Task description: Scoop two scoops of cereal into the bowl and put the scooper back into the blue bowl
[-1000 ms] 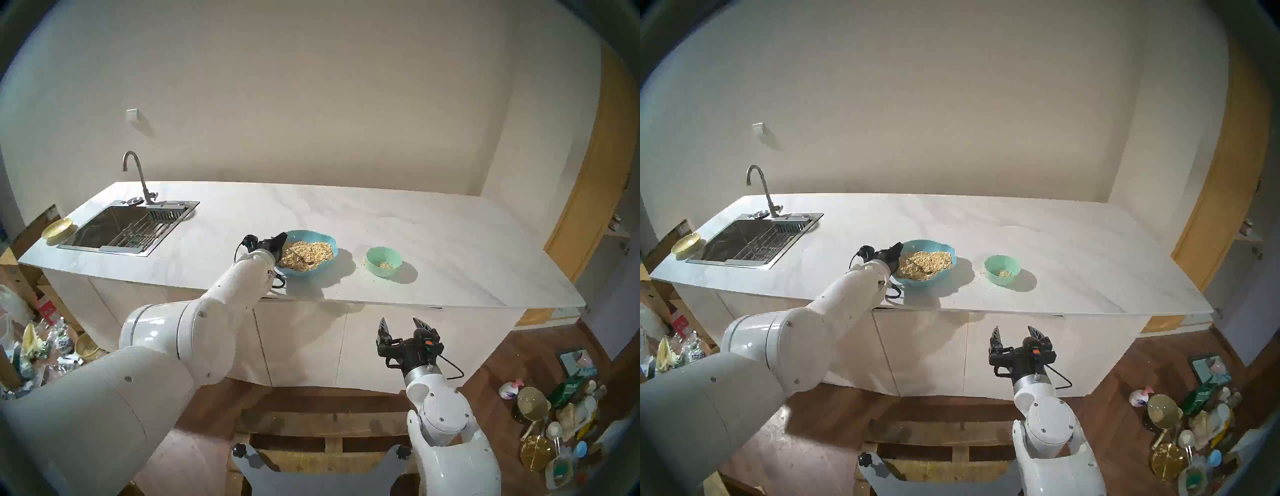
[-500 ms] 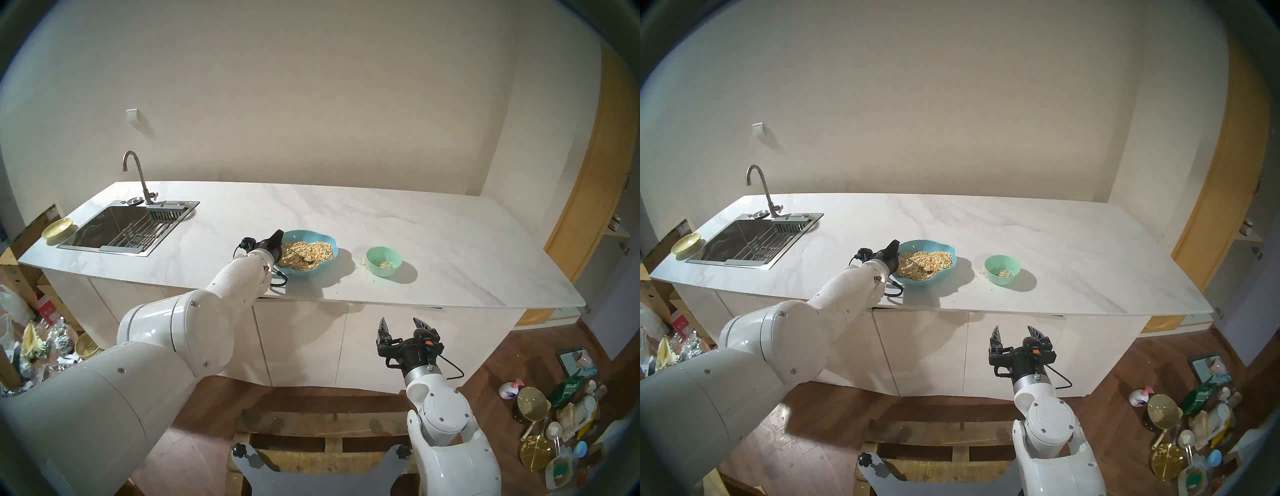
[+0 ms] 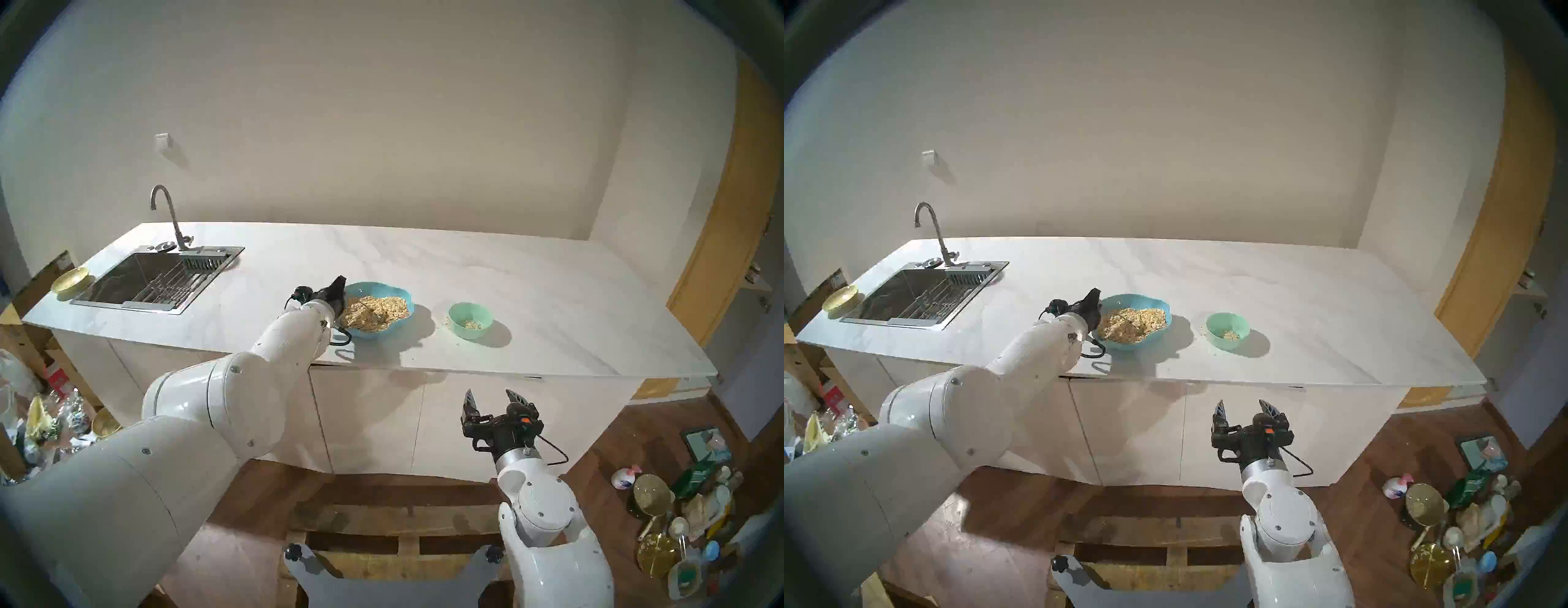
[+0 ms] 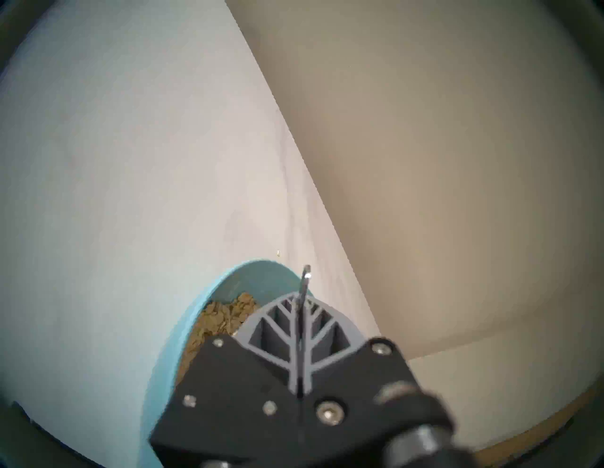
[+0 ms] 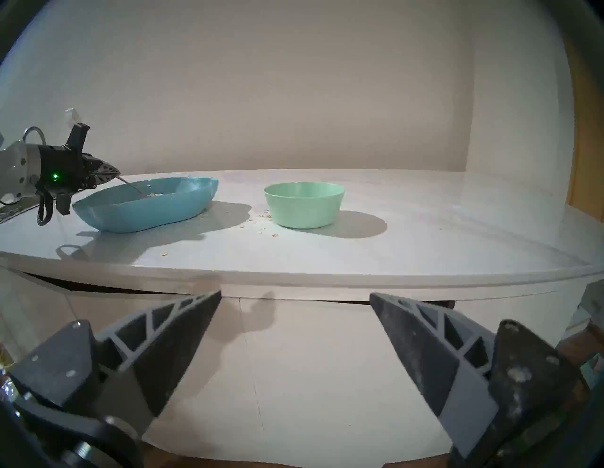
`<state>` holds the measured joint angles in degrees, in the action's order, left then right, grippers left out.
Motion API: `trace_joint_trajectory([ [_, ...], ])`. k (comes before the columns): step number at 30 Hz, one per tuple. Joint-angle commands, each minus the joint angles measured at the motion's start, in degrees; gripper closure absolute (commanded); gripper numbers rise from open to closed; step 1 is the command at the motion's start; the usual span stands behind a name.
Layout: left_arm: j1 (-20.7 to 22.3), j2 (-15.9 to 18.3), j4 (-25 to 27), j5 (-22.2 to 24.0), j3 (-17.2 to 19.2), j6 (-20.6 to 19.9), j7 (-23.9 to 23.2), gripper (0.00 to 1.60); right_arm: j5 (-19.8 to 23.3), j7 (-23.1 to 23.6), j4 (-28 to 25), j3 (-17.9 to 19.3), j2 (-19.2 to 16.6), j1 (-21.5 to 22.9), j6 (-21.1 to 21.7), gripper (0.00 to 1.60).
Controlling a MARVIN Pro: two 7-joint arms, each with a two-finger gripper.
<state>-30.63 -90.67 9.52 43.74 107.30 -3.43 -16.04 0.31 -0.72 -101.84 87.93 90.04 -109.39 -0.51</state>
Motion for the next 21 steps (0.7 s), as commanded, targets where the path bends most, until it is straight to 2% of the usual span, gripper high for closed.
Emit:
trace_joint_trajectory([
  [1,2.3,0.1,2.3,-0.5,-0.7,0.9,-2.5,1.6,0.0,0.0,-1.4,0.0,0.1,0.3,-0.3,0.0],
  [12,3.4,-0.9,2.6,-0.1,-0.9,0.3,-2.4,1.6,0.0,0.0,-1.4,0.0,0.1,0.3,-0.3,0.0],
  [21,4.1,-3.4,2.0,-0.1,-1.5,0.5,-2.0,1.6,0.0,0.0,-1.4,0.0,0.1,0.3,-0.3,0.0],
])
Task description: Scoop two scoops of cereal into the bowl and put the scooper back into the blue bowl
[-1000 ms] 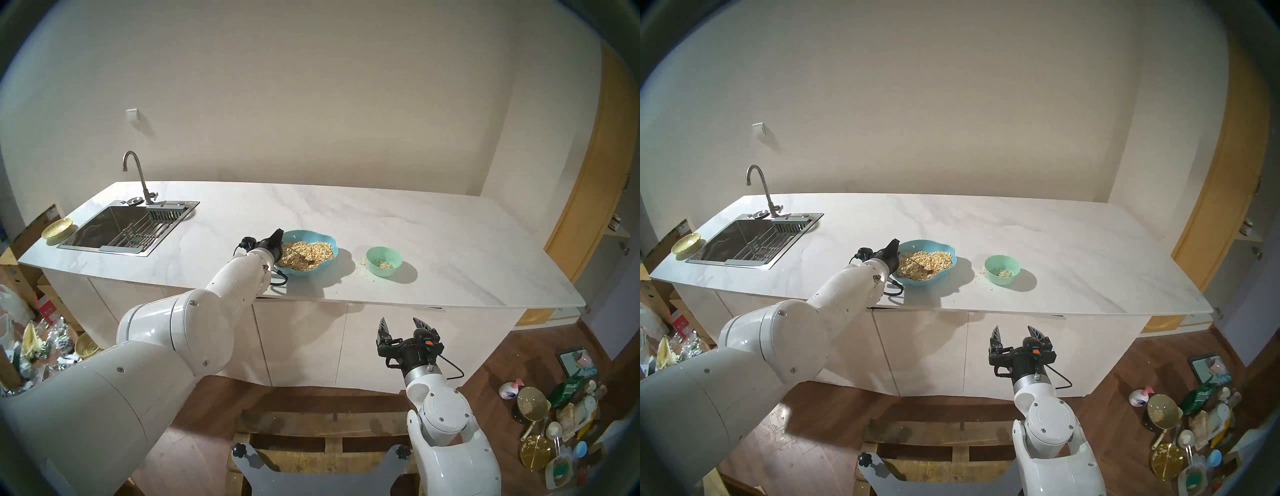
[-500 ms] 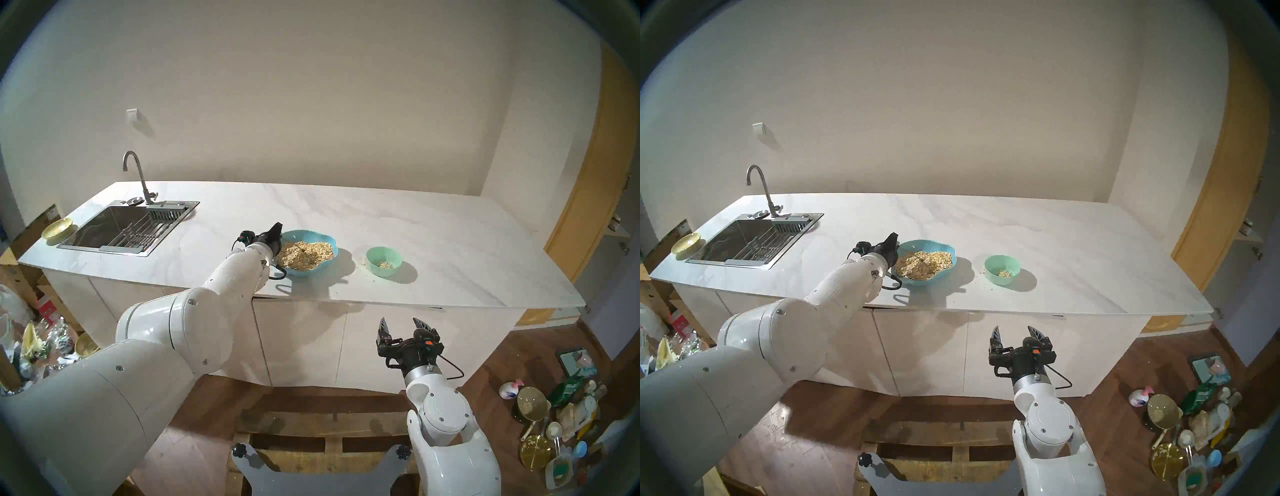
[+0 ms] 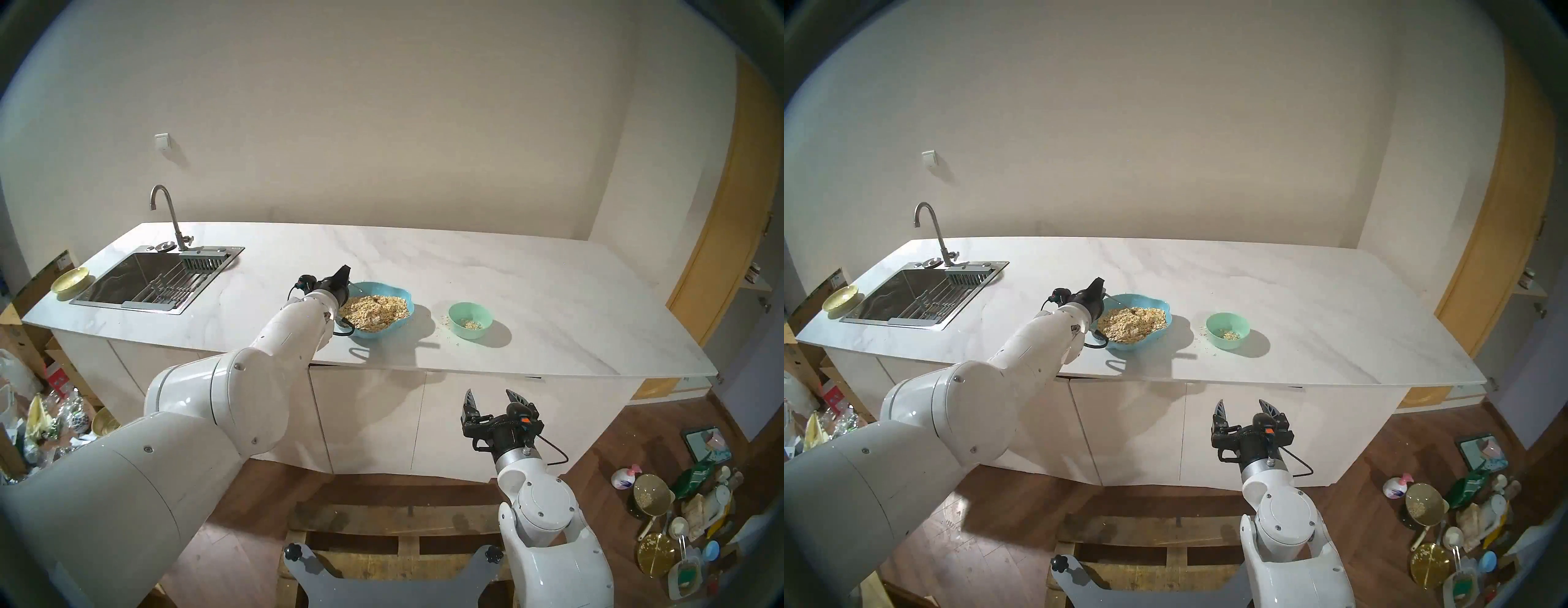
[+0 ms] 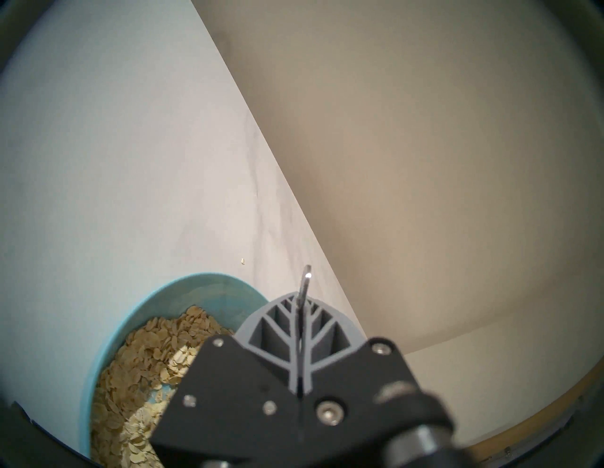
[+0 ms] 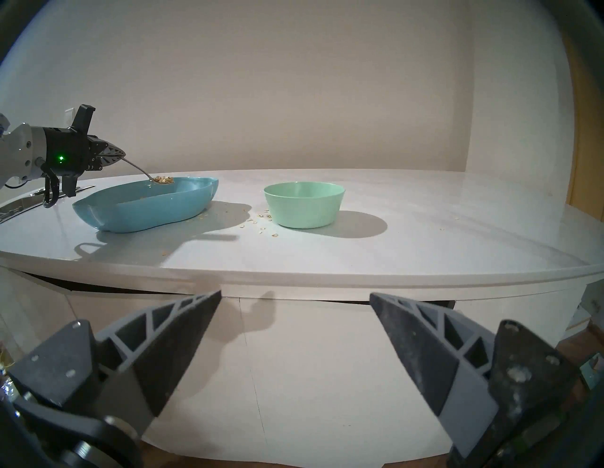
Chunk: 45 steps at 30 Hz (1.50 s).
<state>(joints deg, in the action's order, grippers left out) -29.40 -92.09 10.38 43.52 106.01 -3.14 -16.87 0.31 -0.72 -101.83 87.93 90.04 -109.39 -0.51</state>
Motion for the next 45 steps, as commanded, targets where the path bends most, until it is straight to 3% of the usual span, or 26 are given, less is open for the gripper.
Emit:
trace_joint_trajectory([
  [1,3.0,-2.2,1.1,0.2,-0.2,0.2,-1.1,1.6,0.0,0.0,-1.4,0.0,0.1,0.3,-0.3,0.0],
  [32,6.3,-13.1,-0.9,-0.1,-2.4,1.6,2.0,1.6,0.0,0.0,-1.4,0.0,0.1,0.4,-0.3,0.0],
  [45,6.2,-15.7,-1.8,-0.1,-3.5,2.0,3.4,1.6,0.0,0.0,-1.4,0.0,0.1,0.4,-0.3,0.0],
])
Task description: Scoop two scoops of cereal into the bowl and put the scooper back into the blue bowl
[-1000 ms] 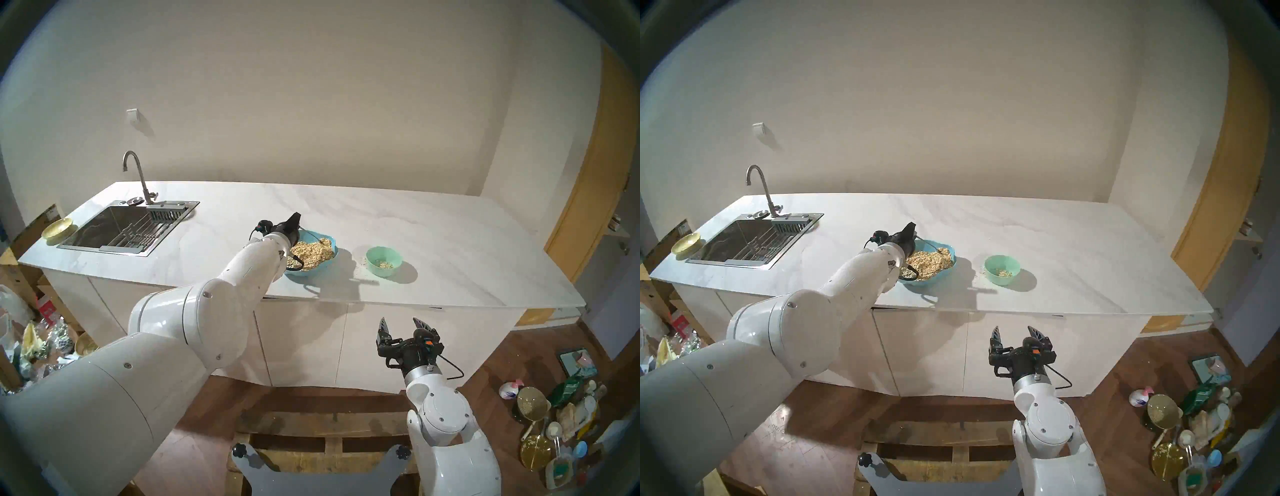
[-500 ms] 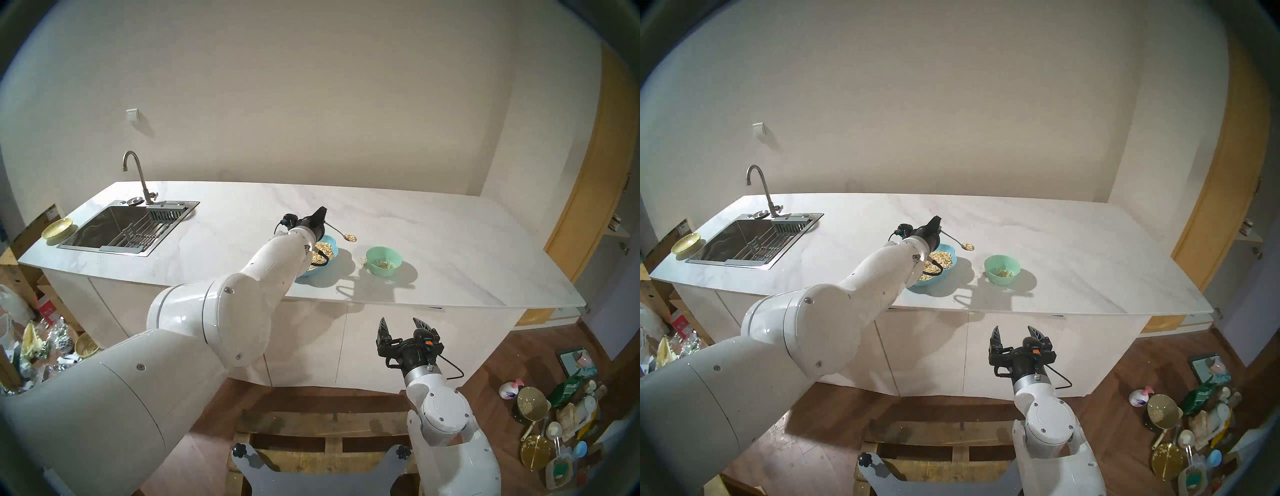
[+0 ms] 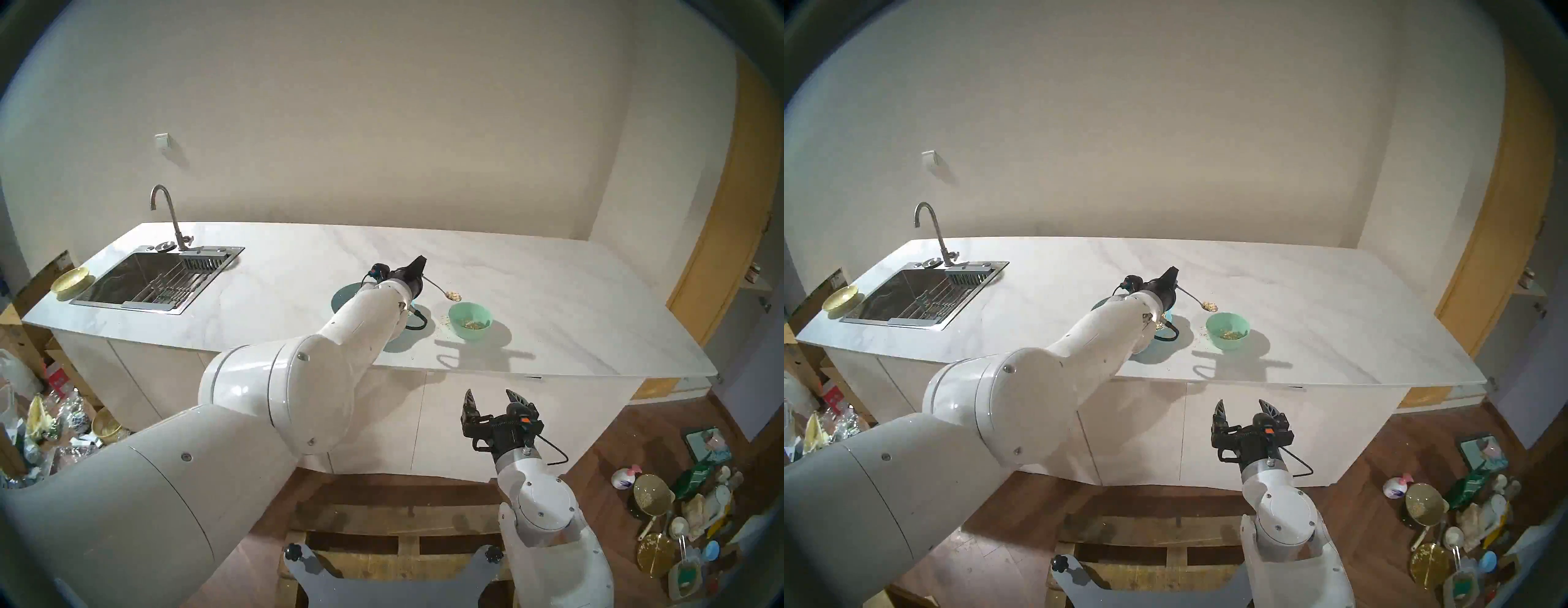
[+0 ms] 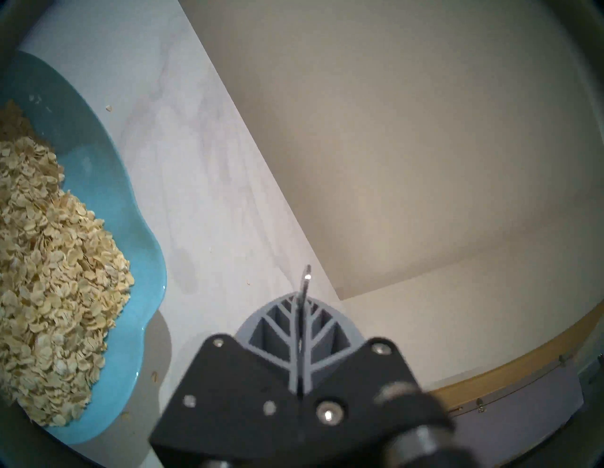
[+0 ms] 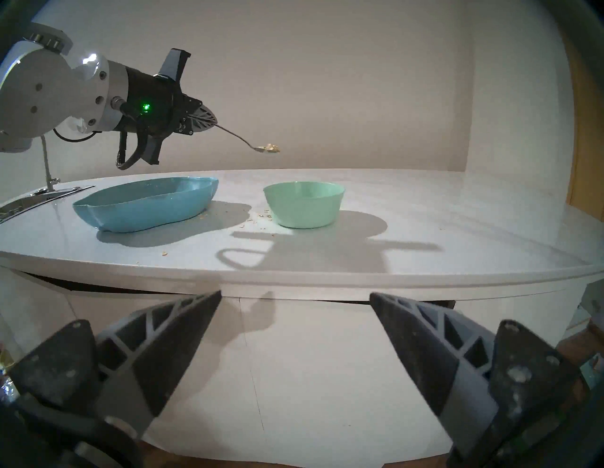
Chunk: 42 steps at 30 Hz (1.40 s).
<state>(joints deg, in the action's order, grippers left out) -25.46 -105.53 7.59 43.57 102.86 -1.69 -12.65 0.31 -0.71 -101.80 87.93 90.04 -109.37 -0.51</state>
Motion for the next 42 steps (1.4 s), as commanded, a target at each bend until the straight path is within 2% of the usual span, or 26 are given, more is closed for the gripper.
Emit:
trace_joint_trajectory([
  [1,2.2,-2.4,1.0,-0.2,-0.4,0.7,-0.7,1.6,0.0,0.0,-1.4,0.0,0.1,0.4,-0.3,0.0],
  [7,2.3,-2.8,0.9,-0.6,-1.3,1.0,0.1,1.6,0.0,0.0,-1.4,0.0,0.1,0.4,-0.3,0.0],
  [21,1.0,-2.5,1.2,-3.9,-7.6,5.1,0.1,1.6,0.0,0.0,-1.4,0.0,0.1,0.4,-0.3,0.0],
  [32,1.1,-3.0,1.1,-5.2,-9.4,6.4,1.0,1.6,0.0,0.0,-1.3,0.0,0.1,0.4,-0.4,0.0],
  [42,2.1,-5.0,1.2,-6.4,-10.8,6.8,2.8,1.6,0.0,0.0,-1.2,0.0,0.1,0.5,-0.4,0.0],
])
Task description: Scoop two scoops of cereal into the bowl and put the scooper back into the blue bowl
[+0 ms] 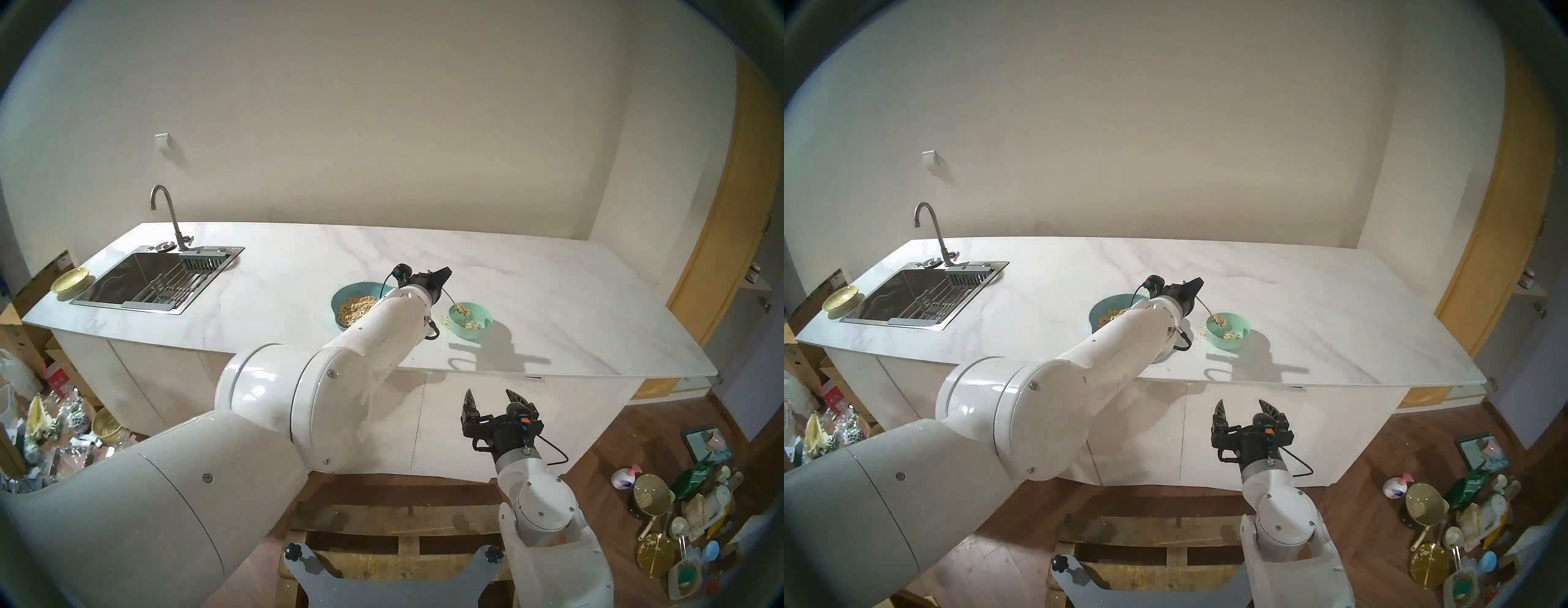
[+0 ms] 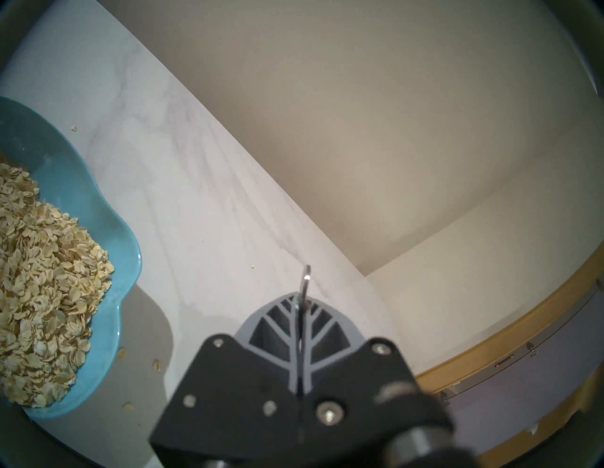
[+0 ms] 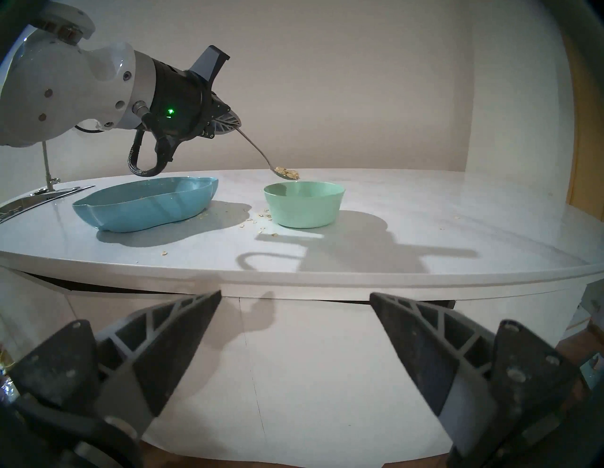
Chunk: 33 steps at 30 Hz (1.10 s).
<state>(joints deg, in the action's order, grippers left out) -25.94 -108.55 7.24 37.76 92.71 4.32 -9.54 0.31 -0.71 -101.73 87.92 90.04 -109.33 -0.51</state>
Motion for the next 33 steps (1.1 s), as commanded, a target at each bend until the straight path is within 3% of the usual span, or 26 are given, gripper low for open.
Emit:
trace_joint_trajectory([
  [1,2.7,-2.1,1.5,-0.6,-0.8,0.9,-0.2,1.6,0.0,0.0,-1.3,0.0,0.1,0.4,-0.4,0.0],
  [23,3.8,-1.0,1.8,-5.0,-5.9,1.7,-0.1,1.6,0.0,0.0,-1.3,0.0,0.1,0.4,-0.4,0.0],
  [33,4.3,-2.4,1.7,-7.8,-9.8,3.0,1.3,1.6,0.0,0.0,-1.2,0.0,0.1,0.5,-0.4,0.0],
])
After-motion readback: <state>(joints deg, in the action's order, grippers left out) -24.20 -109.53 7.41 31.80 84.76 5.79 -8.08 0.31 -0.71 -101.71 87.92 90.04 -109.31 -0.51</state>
